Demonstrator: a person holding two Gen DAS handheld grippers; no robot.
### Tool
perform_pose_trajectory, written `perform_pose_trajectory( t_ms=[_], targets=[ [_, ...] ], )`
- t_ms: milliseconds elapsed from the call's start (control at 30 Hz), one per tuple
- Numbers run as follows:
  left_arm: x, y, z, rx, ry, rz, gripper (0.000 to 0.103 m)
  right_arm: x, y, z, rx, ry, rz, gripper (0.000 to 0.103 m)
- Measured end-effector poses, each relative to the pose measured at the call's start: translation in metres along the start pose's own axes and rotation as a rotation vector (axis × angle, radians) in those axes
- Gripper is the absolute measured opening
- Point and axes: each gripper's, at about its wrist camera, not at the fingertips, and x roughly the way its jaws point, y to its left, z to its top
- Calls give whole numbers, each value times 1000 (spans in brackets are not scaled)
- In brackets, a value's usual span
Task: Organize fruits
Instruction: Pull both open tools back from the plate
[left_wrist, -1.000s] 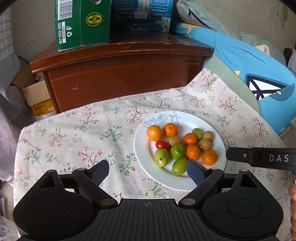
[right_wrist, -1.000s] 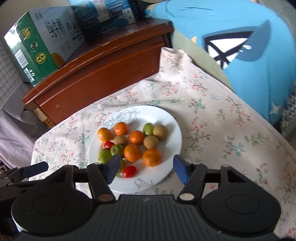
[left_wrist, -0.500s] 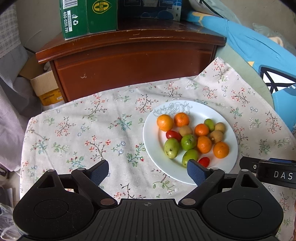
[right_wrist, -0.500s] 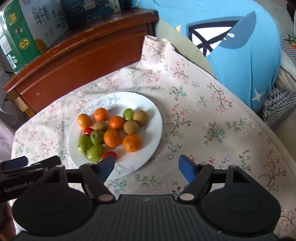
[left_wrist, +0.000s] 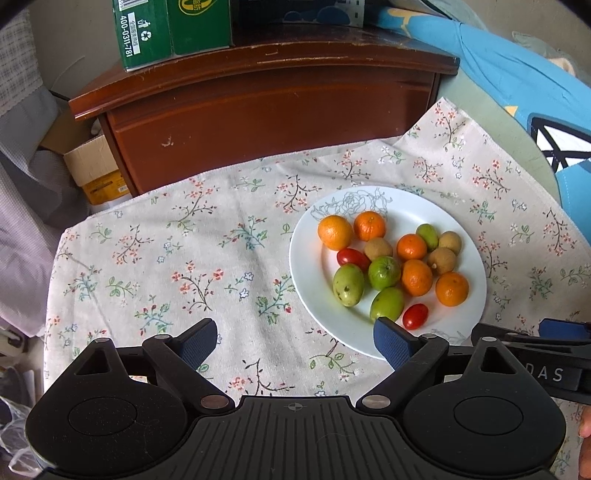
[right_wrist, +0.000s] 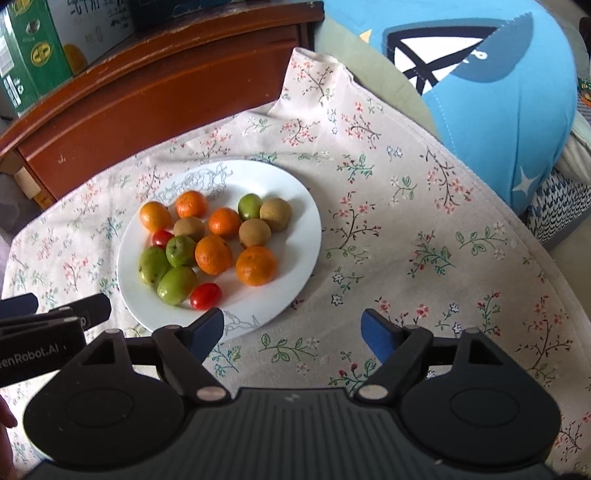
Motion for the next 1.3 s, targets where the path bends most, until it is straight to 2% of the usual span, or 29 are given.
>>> perform_pose_trajectory(
  t_ms=[367,1300],
  targets=[
    [5,-6,-3,31,15,43,93,5,3,-1,-14,8,-17,82],
    [5,-6,-4,46,23,56,93,10,8,-1,-59,9,-36,82]
  ],
)
